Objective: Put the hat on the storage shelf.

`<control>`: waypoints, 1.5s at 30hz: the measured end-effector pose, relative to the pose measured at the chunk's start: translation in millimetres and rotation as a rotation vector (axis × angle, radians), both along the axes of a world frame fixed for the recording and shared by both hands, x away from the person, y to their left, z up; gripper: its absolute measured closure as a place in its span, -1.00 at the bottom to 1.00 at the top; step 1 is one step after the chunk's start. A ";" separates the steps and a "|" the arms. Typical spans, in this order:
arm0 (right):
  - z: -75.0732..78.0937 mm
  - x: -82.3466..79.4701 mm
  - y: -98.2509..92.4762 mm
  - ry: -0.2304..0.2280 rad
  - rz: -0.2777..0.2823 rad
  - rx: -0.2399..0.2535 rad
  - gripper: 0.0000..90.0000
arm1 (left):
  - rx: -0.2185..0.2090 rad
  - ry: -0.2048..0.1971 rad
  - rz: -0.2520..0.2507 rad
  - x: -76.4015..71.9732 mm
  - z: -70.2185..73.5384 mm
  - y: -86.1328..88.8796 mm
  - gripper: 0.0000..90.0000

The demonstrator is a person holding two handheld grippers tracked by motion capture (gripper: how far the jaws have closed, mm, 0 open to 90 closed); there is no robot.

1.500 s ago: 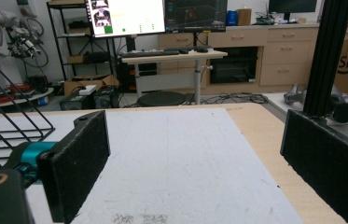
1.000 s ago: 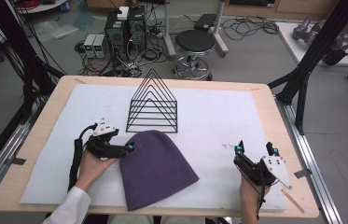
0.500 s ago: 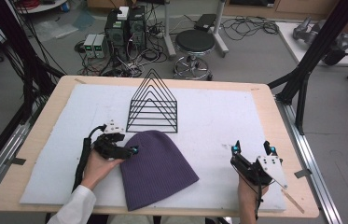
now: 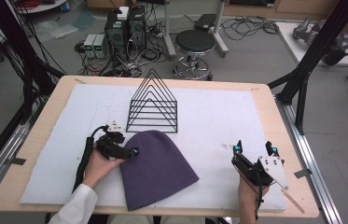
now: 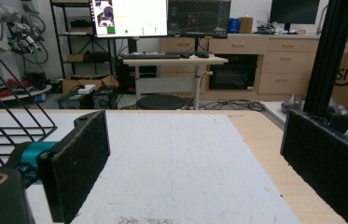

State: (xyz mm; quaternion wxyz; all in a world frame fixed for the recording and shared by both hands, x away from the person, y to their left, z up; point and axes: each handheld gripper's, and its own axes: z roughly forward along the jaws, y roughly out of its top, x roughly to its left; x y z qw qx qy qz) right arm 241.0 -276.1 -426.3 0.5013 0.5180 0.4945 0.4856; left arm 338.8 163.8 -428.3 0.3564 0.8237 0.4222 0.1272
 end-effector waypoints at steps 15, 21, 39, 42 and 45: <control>0.0 0.0 0.7 -0.001 -0.001 -0.009 -0.83 | -0.045 0.081 -0.026 1.0 -4.4 -4.7 0.25; 0.2 0.7 2.5 -0.001 0.007 -0.029 -0.84 | -0.075 0.101 -0.030 2.2 -5.1 -4.5 0.59; -0.4 0.6 0.6 0.002 0.008 -0.002 -0.83 | -0.022 -0.065 -0.101 -14.2 6.7 -5.1 0.71; -0.3 0.7 0.6 0.000 0.009 -0.003 -0.84 | -0.023 -0.109 -0.120 -19.0 9.7 -5.5 0.71; -0.4 0.7 0.7 0.001 0.008 -0.004 -0.84 | -0.023 -0.195 -0.141 -26.4 14.8 -6.4 0.71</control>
